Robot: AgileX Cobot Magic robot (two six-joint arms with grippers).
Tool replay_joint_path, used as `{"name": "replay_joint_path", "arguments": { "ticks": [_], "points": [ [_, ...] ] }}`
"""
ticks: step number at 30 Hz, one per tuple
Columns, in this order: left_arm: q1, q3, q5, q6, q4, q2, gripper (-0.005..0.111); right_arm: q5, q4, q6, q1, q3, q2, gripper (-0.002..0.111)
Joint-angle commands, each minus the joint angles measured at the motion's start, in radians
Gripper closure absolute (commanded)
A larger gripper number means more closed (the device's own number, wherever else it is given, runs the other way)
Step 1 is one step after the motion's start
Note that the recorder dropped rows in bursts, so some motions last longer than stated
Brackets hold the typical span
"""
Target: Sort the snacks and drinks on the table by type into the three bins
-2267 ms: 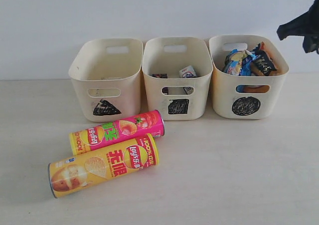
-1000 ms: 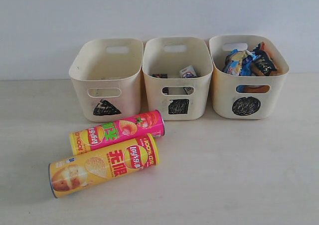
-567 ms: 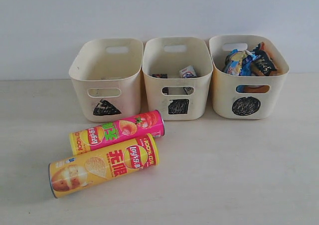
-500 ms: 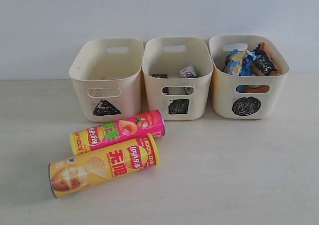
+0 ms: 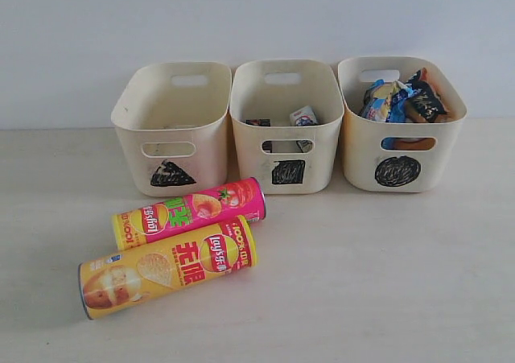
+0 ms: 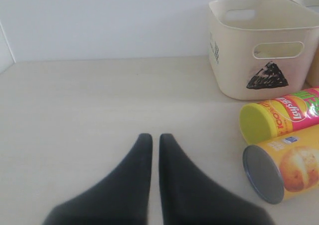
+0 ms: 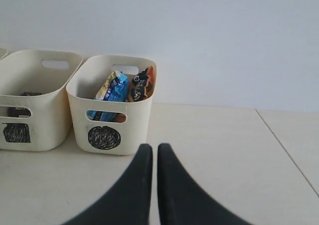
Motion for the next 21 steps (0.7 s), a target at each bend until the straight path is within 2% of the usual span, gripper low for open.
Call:
{"name": "replay_joint_path", "arguments": {
  "ticks": [1,7,21],
  "points": [
    [-0.001,-0.003,-0.008,0.001,-0.004,-0.003,0.102,-0.005,0.027,-0.007,0.0,0.058,-0.087,0.107],
    [-0.001,-0.003,-0.007,0.001,-0.004,-0.003,0.102,-0.008,0.125,-0.048,0.0,0.145,-0.143,0.107],
    [-0.001,-0.003,-0.006,0.001,-0.004,-0.003,0.102,-0.125,0.15,-0.048,0.0,0.361,-0.143,0.107]
  ]
}}
